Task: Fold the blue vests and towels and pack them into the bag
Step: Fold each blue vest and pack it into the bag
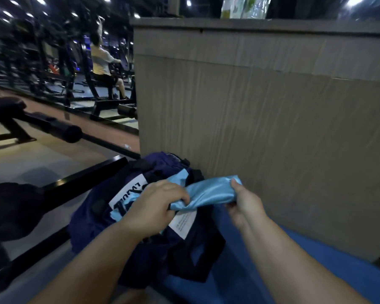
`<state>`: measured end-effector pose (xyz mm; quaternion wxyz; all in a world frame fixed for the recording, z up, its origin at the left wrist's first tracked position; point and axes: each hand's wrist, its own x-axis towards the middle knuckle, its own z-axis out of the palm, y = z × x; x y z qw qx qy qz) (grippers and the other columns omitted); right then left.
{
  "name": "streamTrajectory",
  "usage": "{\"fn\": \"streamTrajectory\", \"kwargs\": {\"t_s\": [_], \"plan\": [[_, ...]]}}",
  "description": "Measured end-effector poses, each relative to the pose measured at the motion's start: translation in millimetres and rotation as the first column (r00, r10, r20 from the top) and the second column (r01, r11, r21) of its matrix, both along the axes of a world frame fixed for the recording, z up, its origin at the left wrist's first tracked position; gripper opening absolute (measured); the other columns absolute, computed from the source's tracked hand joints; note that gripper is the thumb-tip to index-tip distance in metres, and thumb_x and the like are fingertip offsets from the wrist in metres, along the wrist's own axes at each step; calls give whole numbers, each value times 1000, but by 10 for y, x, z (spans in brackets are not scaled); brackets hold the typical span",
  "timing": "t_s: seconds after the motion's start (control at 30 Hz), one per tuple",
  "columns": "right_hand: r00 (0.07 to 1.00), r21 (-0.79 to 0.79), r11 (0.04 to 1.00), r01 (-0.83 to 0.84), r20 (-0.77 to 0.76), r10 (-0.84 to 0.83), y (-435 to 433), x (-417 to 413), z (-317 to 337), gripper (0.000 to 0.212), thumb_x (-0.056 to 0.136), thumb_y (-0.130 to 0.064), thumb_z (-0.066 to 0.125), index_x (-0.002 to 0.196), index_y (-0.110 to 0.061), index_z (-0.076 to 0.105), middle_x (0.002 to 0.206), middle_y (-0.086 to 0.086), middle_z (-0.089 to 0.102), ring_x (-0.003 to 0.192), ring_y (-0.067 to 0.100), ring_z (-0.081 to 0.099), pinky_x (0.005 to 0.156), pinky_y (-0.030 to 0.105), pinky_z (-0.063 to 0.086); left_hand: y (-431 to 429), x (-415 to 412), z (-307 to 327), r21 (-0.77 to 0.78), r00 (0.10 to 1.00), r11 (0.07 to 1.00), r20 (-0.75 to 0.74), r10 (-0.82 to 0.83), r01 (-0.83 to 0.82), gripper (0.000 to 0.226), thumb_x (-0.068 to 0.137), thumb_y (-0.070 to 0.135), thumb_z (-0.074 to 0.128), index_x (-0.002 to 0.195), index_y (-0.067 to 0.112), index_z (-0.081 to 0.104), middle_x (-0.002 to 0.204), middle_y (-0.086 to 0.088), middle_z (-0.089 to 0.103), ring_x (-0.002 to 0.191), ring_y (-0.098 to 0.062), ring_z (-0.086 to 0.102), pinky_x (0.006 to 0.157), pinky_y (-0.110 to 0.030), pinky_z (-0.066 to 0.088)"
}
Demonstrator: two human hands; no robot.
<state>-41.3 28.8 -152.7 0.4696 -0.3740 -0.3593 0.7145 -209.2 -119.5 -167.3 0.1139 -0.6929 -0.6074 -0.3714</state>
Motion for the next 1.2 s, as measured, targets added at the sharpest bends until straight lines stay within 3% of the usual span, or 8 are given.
{"fn": "streamTrajectory", "kwargs": {"t_s": [0.17,0.3,0.43,0.53,0.63,0.73,0.83,1.2], "plan": [[966,233,971,-55,257,-7,-132,-866,85,28,89,-26,68,104,-13,48,106,20,65,91,33,67,80,46,58,-269,-464,-174,-48,974,977,-99,203,-208,48,55,5,51,89,39,52,87,24,58,82,-3,45,72,-31,43],[899,357,911,-205,438,31,-221,-1230,187,28,94,-30,60,111,-19,40,91,4,57,73,15,55,63,30,48,-392,-679,-310,-153,970,960,-108,219,-234,47,61,13,50,95,46,51,94,32,54,86,7,43,72,-26,34],[684,507,727,-464,726,-70,-177,-1393,121,24,98,-32,54,107,-20,35,76,-3,49,61,10,45,52,27,36,-412,-742,-182,-449,967,860,-179,180,-243,51,76,75,36,109,42,56,112,27,56,104,9,49,91,-26,34],[509,474,679,-561,844,-168,-95,-1472,71,23,98,-36,53,101,-22,35,79,-1,51,67,15,48,54,31,34,-205,-718,-87,-341,953,891,-139,268,-300,65,77,77,19,88,29,61,86,16,60,85,-1,51,86,-30,42],[379,475,622,-623,878,-292,-3,-1509,37,19,96,-33,55,105,-21,43,108,4,55,102,21,49,74,32,38,95,-661,-131,-102,972,976,117,202,-190,37,91,54,35,109,31,60,106,26,50,103,0,42,96,-26,37],[346,499,597,-628,866,-360,94,-1489,-75,20,95,-23,52,115,-23,50,125,3,50,117,20,39,90,31,38,337,-636,-324,-276,967,958,211,145,-83,53,99,51,35,149,37,26,151,21,28,140,-1,22,116,-27,20],[279,412,638,-650,911,-304,205,-1481,-264,33,99,-44,46,127,-27,51,132,2,48,124,23,38,98,34,36,447,-653,-605,-475,973,872,121,197,-118,78,82,80,1,149,43,-12,156,26,-9,147,-1,-5,122,-31,4],[459,354,610,-709,888,18,258,-1161,-594,42,106,-18,35,148,-19,38,147,-6,35,135,14,37,114,21,24,688,-757,-507,-695,940,675,-8,340,-249,142,37,95,-25,156,27,11,163,10,8,149,-9,6,120,-31,8]]}}
